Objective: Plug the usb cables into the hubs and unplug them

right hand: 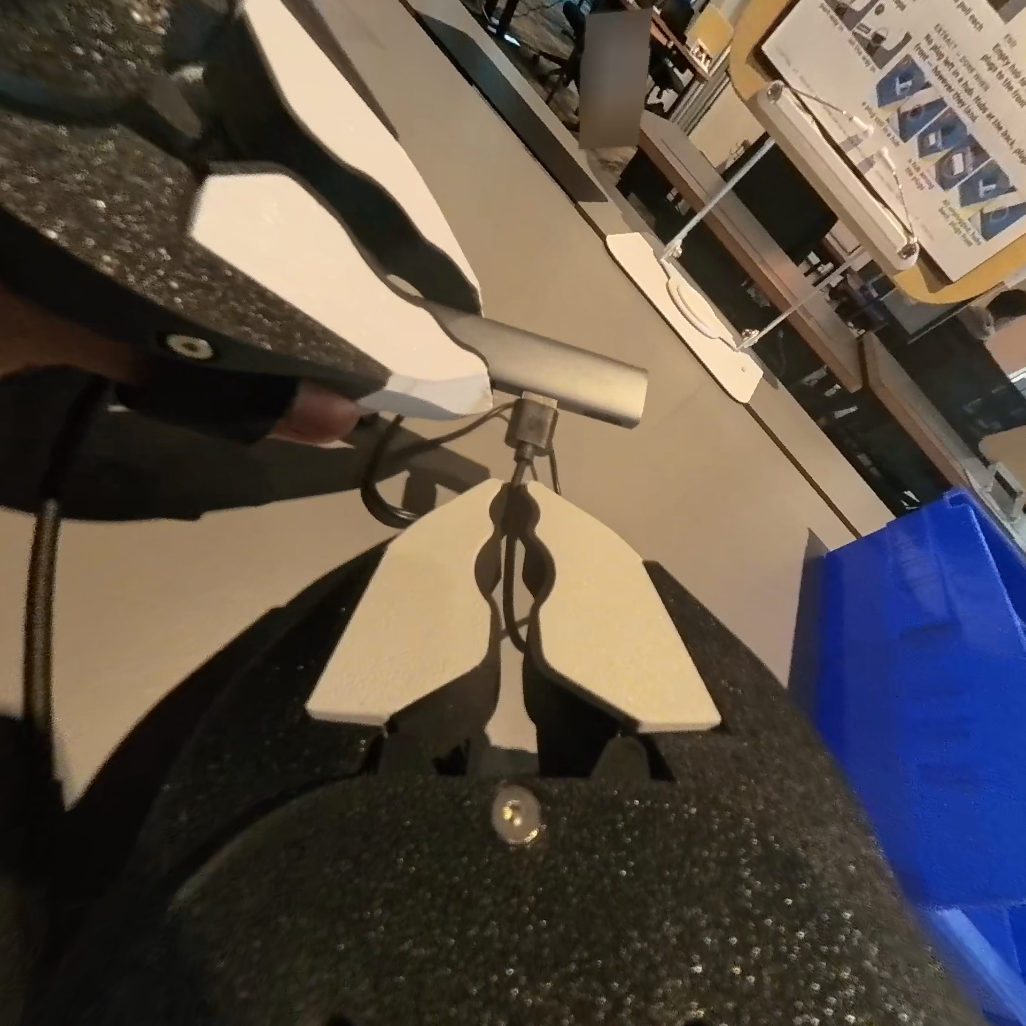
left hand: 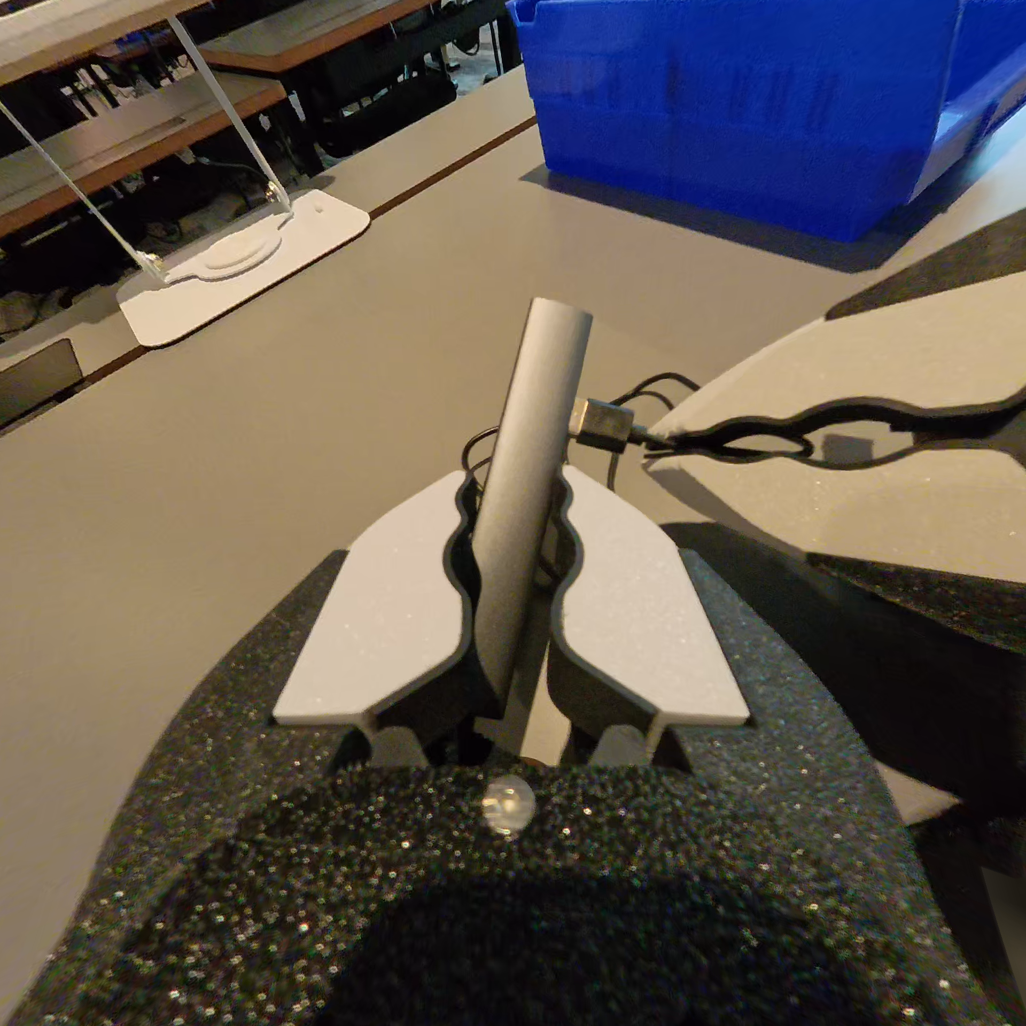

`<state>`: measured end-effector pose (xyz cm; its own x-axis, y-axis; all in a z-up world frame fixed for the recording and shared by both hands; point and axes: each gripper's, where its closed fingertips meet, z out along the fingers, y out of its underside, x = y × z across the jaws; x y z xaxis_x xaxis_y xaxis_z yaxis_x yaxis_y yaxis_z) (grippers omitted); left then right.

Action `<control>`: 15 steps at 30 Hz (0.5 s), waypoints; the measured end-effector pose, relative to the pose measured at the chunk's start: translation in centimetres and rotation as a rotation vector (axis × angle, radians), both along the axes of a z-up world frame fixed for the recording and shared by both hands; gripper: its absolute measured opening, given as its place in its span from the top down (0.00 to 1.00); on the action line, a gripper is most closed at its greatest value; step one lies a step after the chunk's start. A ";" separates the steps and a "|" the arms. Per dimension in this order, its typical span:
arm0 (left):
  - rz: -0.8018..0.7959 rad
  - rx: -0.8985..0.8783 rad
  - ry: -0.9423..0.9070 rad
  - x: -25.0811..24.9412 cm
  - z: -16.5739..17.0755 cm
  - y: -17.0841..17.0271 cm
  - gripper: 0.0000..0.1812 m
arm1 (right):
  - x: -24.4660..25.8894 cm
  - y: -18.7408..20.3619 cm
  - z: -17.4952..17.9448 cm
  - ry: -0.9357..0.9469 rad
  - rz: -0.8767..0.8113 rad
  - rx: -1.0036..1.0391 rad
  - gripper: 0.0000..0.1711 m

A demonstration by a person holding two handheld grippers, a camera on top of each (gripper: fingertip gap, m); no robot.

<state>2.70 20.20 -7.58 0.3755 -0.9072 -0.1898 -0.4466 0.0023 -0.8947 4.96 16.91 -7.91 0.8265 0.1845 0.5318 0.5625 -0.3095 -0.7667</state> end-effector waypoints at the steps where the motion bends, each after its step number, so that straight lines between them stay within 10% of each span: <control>1: -0.002 -0.003 -0.004 0.0 0.0 0.0 0.86 | -0.1 0.0 0.1 0.014 0.006 0.001 0.99; 8: 0.267 -0.178 -0.243 -6.4 1.8 7.7 0.87 | 0.9 -1.4 0.1 0.035 0.004 0.004 0.99; 15: 0.187 -0.012 -0.126 -5.8 1.5 6.3 0.87 | 1.6 -1.1 0.7 0.047 -0.021 0.044 0.99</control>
